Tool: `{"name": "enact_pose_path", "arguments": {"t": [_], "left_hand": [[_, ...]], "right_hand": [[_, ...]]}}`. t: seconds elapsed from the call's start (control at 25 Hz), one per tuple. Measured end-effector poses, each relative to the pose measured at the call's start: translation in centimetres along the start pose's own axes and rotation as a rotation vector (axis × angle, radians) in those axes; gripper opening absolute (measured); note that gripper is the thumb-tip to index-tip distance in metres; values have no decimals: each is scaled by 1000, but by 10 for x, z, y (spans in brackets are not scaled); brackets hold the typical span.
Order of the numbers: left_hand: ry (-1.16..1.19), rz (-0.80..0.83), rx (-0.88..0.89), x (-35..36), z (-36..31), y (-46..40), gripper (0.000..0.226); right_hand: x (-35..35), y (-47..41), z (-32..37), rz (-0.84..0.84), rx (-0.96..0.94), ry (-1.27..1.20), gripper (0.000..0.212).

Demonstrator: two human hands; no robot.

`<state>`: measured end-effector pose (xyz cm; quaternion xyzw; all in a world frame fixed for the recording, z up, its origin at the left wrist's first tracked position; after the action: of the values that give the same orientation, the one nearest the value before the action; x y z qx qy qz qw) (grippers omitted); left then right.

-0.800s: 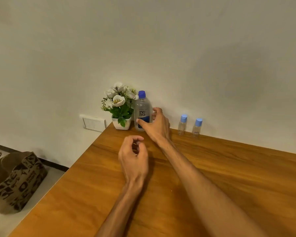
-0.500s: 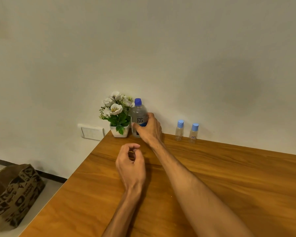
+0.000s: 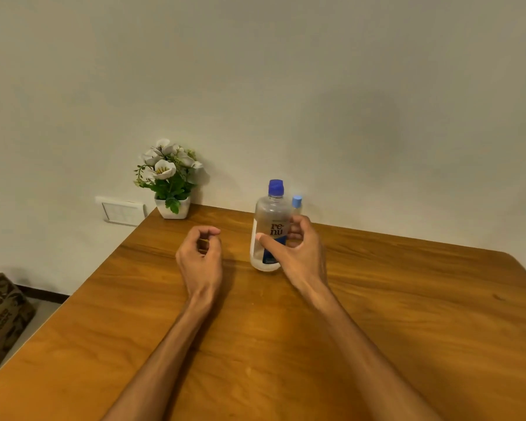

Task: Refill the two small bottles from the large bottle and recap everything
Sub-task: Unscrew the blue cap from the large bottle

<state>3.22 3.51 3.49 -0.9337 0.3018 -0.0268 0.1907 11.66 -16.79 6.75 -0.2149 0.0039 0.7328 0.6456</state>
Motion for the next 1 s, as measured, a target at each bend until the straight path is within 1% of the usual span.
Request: {"name": "enact_pose_path", "arguments": {"t": [0.08,0.2,0.32,0.4,0.48,0.56,0.72,0.8,0.92,1.0], "left_hand": [[41,71,-15,15,-11,15,19],[149,221,-88,46,-36,64,19],[241,418,-103,76,-62,125,18],[291,523,-90,87,-74,154,17],[376,566,-96,92,-84,163,20],[441,585,-74,95,-96,158,30],[493,747,-18,103,-105,165,53],[503,788,2,102,-104,169,60],[467,770,45,96,-112,159,66],[459,763,59,95,-124,152,62]], "right_hand": [[-43,29,-14,-34,37,-9,72],[-101,70,-32,-68,69,-37,67],[-133,98,-38,-86,72,-82,68],[-142,110,-39,-83,40,-117,65],[-146,117,-42,-69,10,-144,58],[-148,118,-41,-52,-23,-147,57],[-141,116,-44,-1,-38,-167,56],[-139,117,-46,21,-47,-180,56],[-134,118,-50,92,-30,-187,58],[-131,118,-52,118,-24,-185,62]]}}
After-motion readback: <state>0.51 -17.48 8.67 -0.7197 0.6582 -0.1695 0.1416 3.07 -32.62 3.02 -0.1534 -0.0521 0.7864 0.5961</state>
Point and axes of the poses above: each hand's wrist, its own y-axis away from the middle knuckle, its own x-axis out of the palm, z = x × y, the point moved 7 cm from there along -y, towards the middle knuckle
